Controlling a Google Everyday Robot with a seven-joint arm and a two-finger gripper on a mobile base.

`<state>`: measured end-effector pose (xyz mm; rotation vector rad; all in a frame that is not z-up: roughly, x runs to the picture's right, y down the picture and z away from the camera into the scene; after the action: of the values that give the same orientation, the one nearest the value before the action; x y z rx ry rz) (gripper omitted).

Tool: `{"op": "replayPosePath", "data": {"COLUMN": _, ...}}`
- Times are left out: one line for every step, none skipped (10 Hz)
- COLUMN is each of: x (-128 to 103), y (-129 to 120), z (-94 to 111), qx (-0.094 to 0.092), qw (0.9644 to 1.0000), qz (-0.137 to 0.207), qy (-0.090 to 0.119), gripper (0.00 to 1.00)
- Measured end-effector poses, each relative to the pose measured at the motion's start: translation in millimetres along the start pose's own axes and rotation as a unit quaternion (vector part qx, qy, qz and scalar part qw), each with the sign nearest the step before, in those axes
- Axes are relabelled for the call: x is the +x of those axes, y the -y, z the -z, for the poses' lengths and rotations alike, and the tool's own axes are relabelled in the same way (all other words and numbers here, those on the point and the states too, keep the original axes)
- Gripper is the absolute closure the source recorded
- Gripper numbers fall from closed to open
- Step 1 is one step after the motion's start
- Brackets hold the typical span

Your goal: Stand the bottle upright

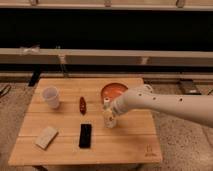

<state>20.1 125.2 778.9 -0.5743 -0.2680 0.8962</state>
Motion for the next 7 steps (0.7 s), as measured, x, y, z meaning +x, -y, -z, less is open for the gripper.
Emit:
{"op": "replayPosePath", "data": {"x": 2.3, "y": 0.5, "z": 0.7, "qx": 0.0, "qw": 1.0, "qz": -0.001, "qy": -0.001, "gripper": 0.2}}
{"op": "replayPosePath", "data": {"x": 7.0, "y": 2.4, "z": 7.6, "qx": 0.0, "qw": 1.0, "qz": -0.005, "qy": 0.005, "gripper": 0.2}}
{"op": "replayPosePath", "data": {"x": 10.6, "y": 4.5, "z": 13.3, "qx": 0.001, "qw": 0.9999, "qz": -0.007, "qy": 0.01, "gripper": 0.2}}
{"op": "replayPosePath", "data": {"x": 11.7, "y": 4.9, "z": 16.6, "qx": 0.002, "qw": 0.9999, "qz": -0.008, "qy": 0.013, "gripper": 0.2}}
{"op": "replayPosePath", "data": {"x": 12.0, "y": 3.9, "z": 21.1, "qx": 0.002, "qw": 0.9998, "qz": -0.007, "qy": 0.018, "gripper": 0.2}}
{"op": "replayPosePath", "data": {"x": 14.2, "y": 5.0, "z": 24.6, "qx": 0.004, "qw": 0.9998, "qz": -0.008, "qy": 0.02, "gripper": 0.2}}
{"op": "replayPosePath", "data": {"x": 15.1, "y": 4.5, "z": 26.7, "qx": 0.004, "qw": 0.9997, "qz": -0.008, "qy": 0.021, "gripper": 0.2}}
